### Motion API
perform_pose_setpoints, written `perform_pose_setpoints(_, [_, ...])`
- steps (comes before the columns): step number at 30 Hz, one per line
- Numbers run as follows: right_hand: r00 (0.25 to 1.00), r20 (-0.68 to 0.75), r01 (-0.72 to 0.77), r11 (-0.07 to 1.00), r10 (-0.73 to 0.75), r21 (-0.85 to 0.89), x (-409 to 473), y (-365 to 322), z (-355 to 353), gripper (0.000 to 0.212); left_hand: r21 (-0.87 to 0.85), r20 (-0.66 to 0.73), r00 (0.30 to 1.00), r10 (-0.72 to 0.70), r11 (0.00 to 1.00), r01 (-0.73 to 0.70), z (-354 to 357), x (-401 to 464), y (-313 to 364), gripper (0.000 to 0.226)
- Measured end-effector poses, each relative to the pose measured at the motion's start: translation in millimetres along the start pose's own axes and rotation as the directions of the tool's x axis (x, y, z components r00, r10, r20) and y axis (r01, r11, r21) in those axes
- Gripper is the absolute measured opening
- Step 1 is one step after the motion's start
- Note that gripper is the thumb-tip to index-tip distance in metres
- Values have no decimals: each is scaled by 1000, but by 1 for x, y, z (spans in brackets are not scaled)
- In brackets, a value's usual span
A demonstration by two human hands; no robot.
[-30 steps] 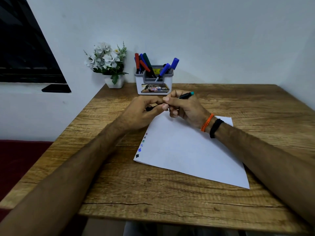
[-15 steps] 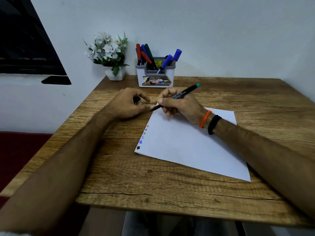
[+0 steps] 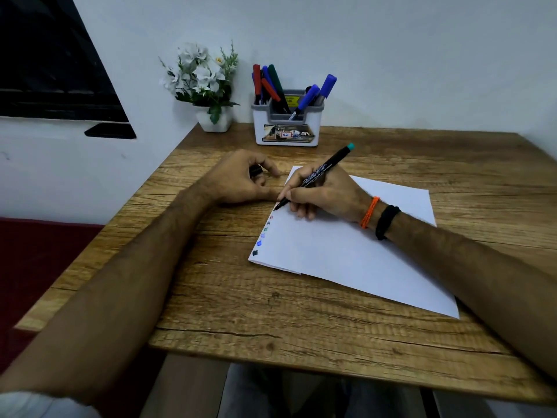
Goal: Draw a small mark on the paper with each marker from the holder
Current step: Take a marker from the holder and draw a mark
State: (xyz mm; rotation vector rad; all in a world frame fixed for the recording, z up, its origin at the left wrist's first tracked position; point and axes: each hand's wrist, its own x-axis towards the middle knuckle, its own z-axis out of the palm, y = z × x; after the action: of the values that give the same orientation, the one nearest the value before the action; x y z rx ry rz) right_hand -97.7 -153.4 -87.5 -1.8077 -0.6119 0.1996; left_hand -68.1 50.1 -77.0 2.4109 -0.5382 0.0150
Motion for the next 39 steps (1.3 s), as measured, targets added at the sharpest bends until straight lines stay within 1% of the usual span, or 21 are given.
perform_pose_setpoints(7, [1000, -18, -9, 1000, 8, -27, -2, -2, 2, 10, -17, 13, 1000, -5, 1000, 5, 0, 1, -1, 37])
perform_pose_setpoints(16, [1000, -6, -16, 997, 16, -74, -3, -4, 4, 11, -22, 14, 1000, -3, 1000, 4, 1, 1, -1, 36])
perform_pose_setpoints(19, [999, -42, -36, 997, 33, -62, -2, -4, 5, 10, -22, 12, 1000, 1, 1000, 0, 1, 2, -2, 36])
perform_pose_setpoints(29, [999, -31, -14, 996, 11, -92, -2, -4, 6, 10, 9, 19, 1000, 5, 1000, -5, 0, 2, -2, 35])
perform_pose_setpoints(33, [998, -55, -19, 997, 15, -71, -2, -4, 5, 9, 11, 18, 1000, 0, 1000, 0, 0, 1, -1, 35])
perform_pose_setpoints(36, [999, -32, -5, 996, 2, -88, -3, -4, 5, 9, 10, 18, 1000, -10, 1000, 10, 0, 1, 0, 34])
perform_pose_setpoints(39, [998, -58, -16, 996, 11, -84, -2, -4, 5, 9, -1, 18, 1000, -9, 1000, 9, -1, 0, 1, 35])
